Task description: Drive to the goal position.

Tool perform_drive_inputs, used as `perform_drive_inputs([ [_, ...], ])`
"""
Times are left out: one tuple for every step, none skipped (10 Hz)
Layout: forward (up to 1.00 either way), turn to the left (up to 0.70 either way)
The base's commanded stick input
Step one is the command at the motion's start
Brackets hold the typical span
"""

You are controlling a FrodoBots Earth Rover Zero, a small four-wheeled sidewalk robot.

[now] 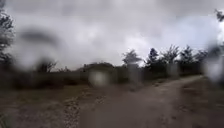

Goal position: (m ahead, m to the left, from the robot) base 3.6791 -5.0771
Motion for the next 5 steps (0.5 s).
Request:
perform_drive_inputs([
  [0.45,0.0],
  [0.45,0.0],
  [0.45,0.0],
  [0.45,0.0],
  [0.45,0.0],
])
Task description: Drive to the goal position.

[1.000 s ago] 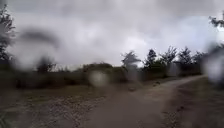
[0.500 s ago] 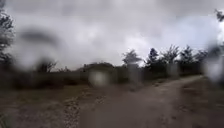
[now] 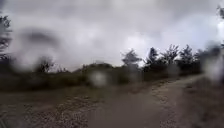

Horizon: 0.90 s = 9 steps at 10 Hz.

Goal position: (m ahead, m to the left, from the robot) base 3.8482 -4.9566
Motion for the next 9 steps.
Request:
perform_drive_inputs([
  [0.45,0.0],
  [0.45,0.0],
  [0.45,0.0],
  [0.45,0.0],
  [0.45,0.0],
  [0.45,0.0],
  [0.45,0.0],
  [0.45,0.0],
  [0.45,0.0],
])
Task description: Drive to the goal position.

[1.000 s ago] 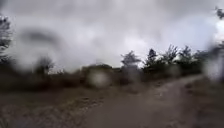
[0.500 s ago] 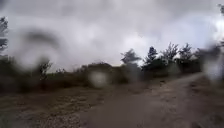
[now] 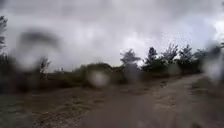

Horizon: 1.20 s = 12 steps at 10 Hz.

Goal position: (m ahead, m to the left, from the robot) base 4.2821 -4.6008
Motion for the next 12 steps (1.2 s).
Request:
perform_drive_inputs([
  [0.45,0.0],
  [0.45,-0.27],
  [0.45,-0.27],
  [0.45,-0.27],
  [0.45,-0.27],
  [0.45,-0.27],
  [0.45,-0.27],
  [0.45,-0.27],
  [0.45,-0.27],
  [0.45,-0.27],
  [0.45,-0.27],
  [0.45,-0.27],
])
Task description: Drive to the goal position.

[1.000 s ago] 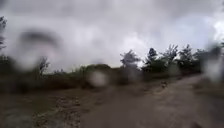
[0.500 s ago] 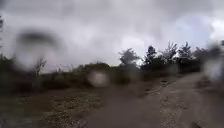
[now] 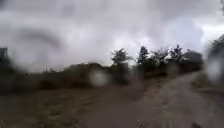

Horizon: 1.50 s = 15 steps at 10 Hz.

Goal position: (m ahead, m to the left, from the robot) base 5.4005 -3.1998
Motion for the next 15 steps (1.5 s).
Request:
perform_drive_inputs([
  [0.45,-0.27],
  [0.45,-0.27],
  [0.45,-0.27],
  [0.45,-0.27],
  [0.45,-0.27],
  [0.45,-0.14],
  [0.45,0.0],
  [0.45,0.0],
  [0.45,0.0],
  [0.45,0.0],
  [0.45,0.0],
  [0.45,0.0],
  [0.45,0.0],
  [0.45,0.0],
  [0.45,0.0],
])
